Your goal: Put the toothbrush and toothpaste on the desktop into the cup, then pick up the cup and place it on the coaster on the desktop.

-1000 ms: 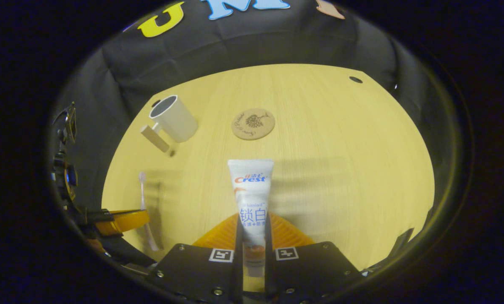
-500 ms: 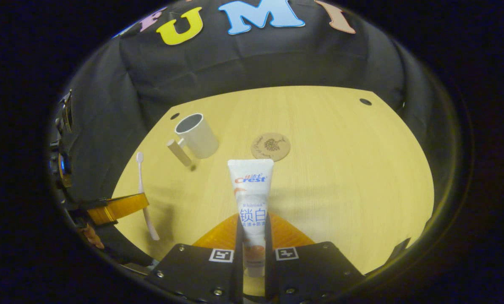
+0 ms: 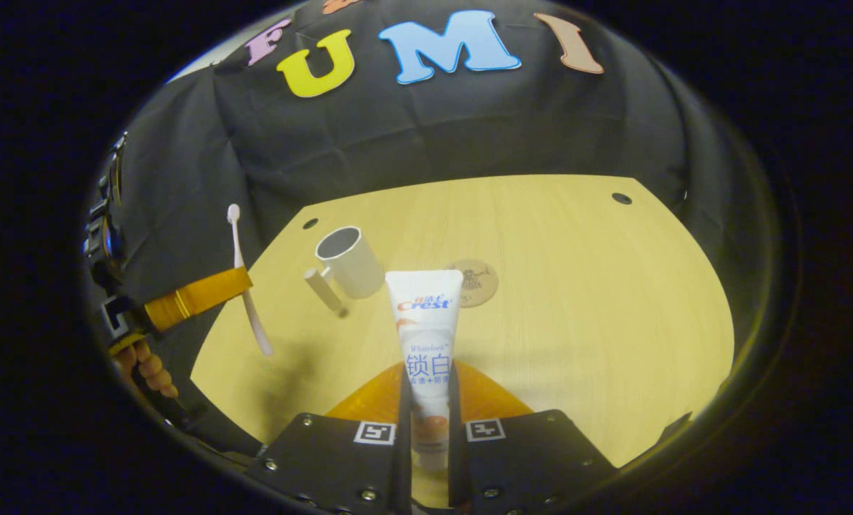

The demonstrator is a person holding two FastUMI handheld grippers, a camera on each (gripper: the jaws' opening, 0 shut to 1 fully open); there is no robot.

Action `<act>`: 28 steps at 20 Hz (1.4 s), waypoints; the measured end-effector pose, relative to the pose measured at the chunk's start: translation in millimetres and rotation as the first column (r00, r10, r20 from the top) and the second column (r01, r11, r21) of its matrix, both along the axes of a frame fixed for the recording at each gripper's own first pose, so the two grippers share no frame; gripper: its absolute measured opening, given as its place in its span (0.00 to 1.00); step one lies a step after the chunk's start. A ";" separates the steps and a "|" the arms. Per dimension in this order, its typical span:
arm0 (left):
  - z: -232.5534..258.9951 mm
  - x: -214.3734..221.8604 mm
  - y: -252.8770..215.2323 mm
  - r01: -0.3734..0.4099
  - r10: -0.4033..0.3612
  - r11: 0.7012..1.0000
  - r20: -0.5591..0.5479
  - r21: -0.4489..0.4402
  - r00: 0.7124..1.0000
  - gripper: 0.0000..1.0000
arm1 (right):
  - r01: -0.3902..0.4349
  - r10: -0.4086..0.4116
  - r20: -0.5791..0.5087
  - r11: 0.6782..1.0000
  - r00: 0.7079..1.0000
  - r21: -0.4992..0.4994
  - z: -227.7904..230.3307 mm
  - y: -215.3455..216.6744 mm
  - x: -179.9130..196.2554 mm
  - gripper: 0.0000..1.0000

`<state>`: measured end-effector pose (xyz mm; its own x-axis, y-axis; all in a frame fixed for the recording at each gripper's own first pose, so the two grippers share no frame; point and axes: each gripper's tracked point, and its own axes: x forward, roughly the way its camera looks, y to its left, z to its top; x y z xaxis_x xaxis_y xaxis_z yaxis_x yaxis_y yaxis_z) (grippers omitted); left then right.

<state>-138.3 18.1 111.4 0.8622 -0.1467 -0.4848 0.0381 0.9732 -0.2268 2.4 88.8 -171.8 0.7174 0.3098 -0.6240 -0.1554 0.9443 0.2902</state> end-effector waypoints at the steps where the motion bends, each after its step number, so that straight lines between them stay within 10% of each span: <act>1: 6.8 10.8 -2.0 -0.003 0.003 1.000 0.032 -0.002 1.000 0.12 | 0.003 -0.003 0.002 1.000 1.000 -0.001 1.4 -0.8 0.1 0.21; 15: 46.2 128.3 -15.7 0.020 -0.021 1.000 0.325 0.006 0.945 0.11 | 0.079 -0.082 -0.053 0.995 0.995 -0.057 -5.4 -31.7 -9.7 0.24; 28: -14.7 181.6 -23.5 0.029 -0.054 0.993 0.237 0.111 0.970 0.17 | 0.128 -0.132 -0.112 0.991 0.985 -0.039 -22.3 -43.1 -2.1 0.21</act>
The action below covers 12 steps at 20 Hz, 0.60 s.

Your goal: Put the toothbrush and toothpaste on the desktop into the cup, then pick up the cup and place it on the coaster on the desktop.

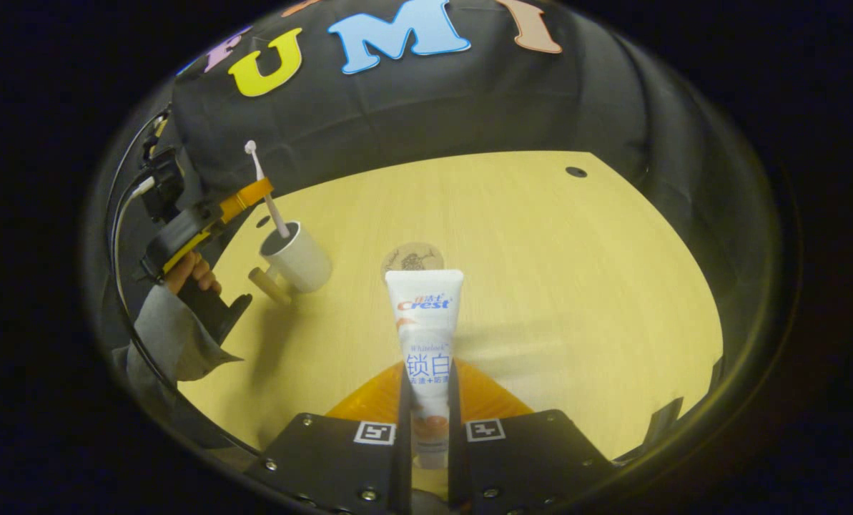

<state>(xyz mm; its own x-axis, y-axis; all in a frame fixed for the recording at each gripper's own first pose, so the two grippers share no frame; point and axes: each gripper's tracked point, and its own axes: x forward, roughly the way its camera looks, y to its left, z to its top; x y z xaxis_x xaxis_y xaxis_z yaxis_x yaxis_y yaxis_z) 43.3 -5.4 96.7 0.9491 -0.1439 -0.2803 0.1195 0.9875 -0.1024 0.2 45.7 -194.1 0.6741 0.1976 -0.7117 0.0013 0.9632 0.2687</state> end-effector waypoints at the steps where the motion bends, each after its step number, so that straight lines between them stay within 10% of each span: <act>1: -3.5 -1.0 1.2 -0.001 0.001 1.000 -0.015 0.006 1.000 0.18 | -0.004 0.004 0.000 1.000 1.000 0.002 0.1 1.7 0.6 0.21; 7: -17.5 -14.3 2.0 0.009 -0.007 1.000 -0.075 0.026 0.997 0.13 | -0.013 0.013 -0.006 1.000 1.000 0.011 -1.4 7.1 0.3 0.21; 12: -13.7 -21.1 -0.7 0.039 -0.036 0.998 -0.086 0.039 0.996 0.29 | -0.027 0.027 -0.002 0.999 1.000 0.018 1.5 15.9 0.3 0.21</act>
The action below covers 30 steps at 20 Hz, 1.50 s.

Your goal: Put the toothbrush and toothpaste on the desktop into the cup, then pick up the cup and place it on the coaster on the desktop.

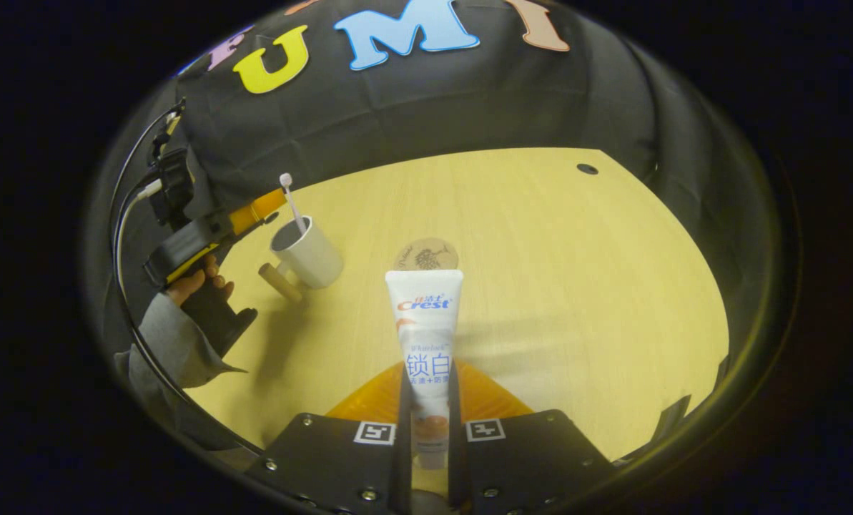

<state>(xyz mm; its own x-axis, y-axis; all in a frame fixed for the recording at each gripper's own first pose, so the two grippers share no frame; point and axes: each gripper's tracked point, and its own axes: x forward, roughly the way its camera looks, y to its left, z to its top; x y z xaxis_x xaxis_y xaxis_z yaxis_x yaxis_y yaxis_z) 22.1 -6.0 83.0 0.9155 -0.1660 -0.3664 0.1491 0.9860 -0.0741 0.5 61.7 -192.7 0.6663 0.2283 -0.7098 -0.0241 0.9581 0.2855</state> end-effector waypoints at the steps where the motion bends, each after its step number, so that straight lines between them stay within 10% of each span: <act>1: -0.3 -1.9 -1.7 0.008 -0.008 1.000 -0.006 -0.007 1.000 0.27 | -0.005 0.005 0.007 1.000 1.000 -0.001 2.0 2.0 3.0 0.21; 12: 21.5 -31.7 14.2 0.005 -0.005 1.000 0.000 -0.017 1.000 0.97 | -0.109 0.103 0.155 0.994 0.983 0.027 51.4 50.3 64.8 0.21; 30: 18.7 -87.8 54.1 -0.062 0.055 0.996 -0.105 -0.062 0.993 0.91 | -0.269 0.217 0.405 0.960 0.888 0.077 117.6 158.4 178.2 0.21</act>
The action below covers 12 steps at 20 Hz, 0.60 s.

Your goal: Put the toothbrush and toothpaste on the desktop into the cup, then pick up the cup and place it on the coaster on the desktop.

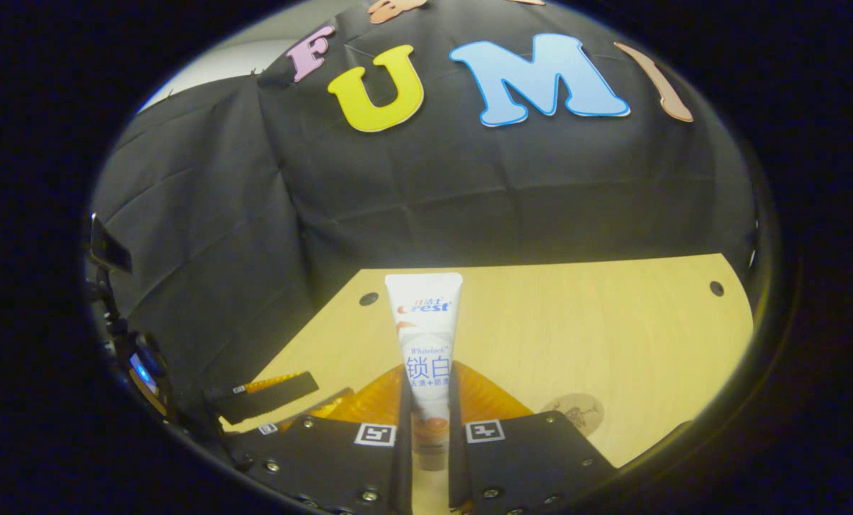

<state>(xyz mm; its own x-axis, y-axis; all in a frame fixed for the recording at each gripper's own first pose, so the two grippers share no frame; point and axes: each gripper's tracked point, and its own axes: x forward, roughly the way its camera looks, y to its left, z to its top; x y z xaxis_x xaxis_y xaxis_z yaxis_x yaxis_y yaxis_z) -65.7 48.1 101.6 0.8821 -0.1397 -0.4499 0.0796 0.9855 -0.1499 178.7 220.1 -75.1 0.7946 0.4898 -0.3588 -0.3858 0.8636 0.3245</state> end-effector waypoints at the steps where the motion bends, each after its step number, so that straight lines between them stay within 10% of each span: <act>1: -1.6 -2.2 1.3 0.000 0.000 1.000 -0.006 -0.008 1.000 0.91 | -0.001 0.001 0.014 1.000 1.000 0.012 1.2 4.4 6.2 0.21; 12: -14.8 -11.5 12.0 0.001 -0.003 0.999 -0.055 -0.043 0.998 0.91 | -0.003 0.007 0.123 0.999 0.992 -0.035 1.0 49.8 62.0 0.20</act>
